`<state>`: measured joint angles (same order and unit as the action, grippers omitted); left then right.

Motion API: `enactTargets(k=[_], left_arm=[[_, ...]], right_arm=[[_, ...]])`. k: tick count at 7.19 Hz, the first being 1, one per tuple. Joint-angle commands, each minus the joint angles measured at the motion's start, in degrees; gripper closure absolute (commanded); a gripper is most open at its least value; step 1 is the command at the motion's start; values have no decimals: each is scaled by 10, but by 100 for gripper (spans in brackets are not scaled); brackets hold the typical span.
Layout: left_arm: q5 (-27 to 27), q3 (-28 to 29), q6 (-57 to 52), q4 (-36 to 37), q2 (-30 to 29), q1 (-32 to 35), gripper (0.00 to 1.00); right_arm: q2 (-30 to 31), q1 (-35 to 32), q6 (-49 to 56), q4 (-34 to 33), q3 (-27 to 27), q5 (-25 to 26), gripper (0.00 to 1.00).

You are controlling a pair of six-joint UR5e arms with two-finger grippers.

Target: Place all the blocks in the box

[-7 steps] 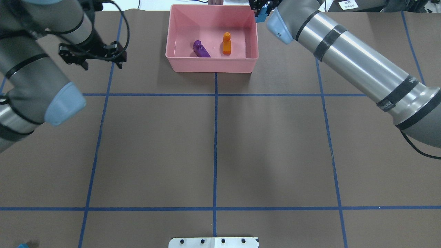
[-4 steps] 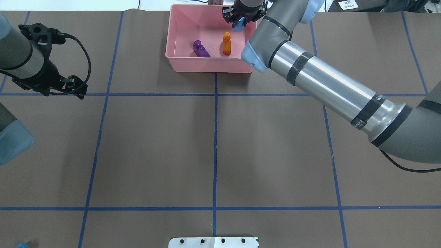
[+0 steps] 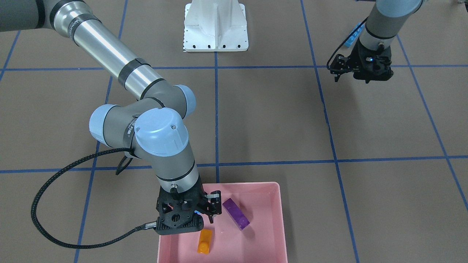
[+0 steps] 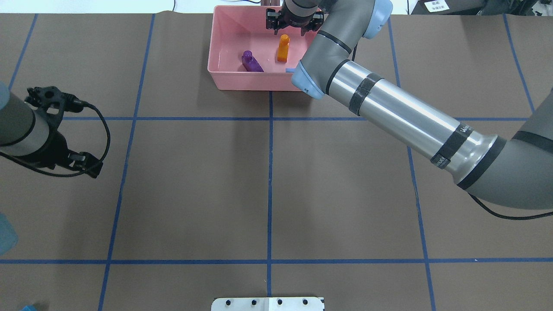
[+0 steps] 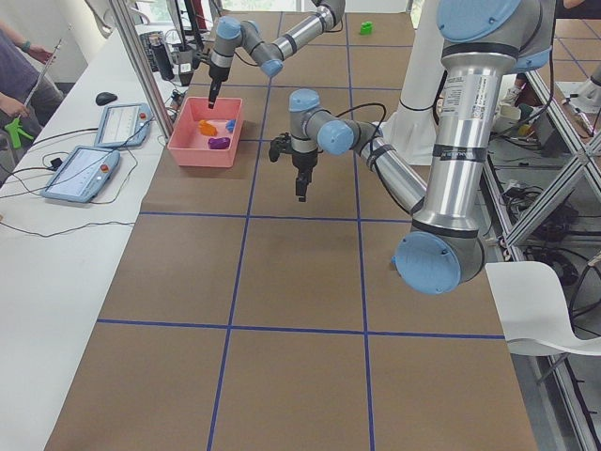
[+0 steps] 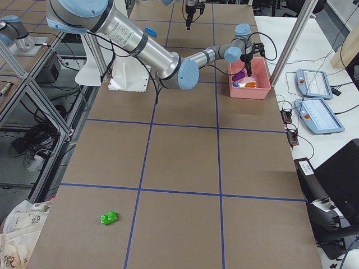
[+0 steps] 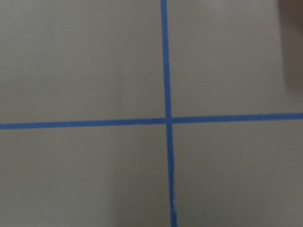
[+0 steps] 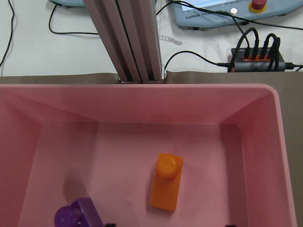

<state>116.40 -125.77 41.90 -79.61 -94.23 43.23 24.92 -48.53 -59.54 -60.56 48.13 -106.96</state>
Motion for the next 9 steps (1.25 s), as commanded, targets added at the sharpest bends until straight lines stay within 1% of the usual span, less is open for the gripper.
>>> enactTargets(k=[1, 2, 3, 4, 5, 6, 7, 8, 9], left_arm=[[-2, -45, 0, -25, 77, -51, 0], [-2, -46, 2, -83, 123, -63, 0], [-1, -44, 5, -193, 202, -70, 0], [-2, -41, 52, -296, 275, -92, 0], [-32, -40, 108, -350, 309, -147, 0], [-80, -39, 161, -362, 315, -221, 0], [-90, -40, 173, -364, 326, -245, 0], [-108, -39, 173, -378, 351, -269, 0], [-121, -35, 173, -426, 392, -286, 0]], right_arm=[[11, -14, -10, -17, 27, -61, 1], [39, -25, -8, -88, 91, -97, 1], [79, -37, 1, -194, 191, -118, 1], [140, -37, 13, -259, 291, -120, 1], [211, -37, 47, -312, 391, -120, 1], [278, -37, 99, -371, 482, -120, 1], [319, -39, 137, -420, 537, -120, 1], [353, -41, 147, -454, 582, -120, 1], [393, -40, 149, -471, 621, -121, 1]])
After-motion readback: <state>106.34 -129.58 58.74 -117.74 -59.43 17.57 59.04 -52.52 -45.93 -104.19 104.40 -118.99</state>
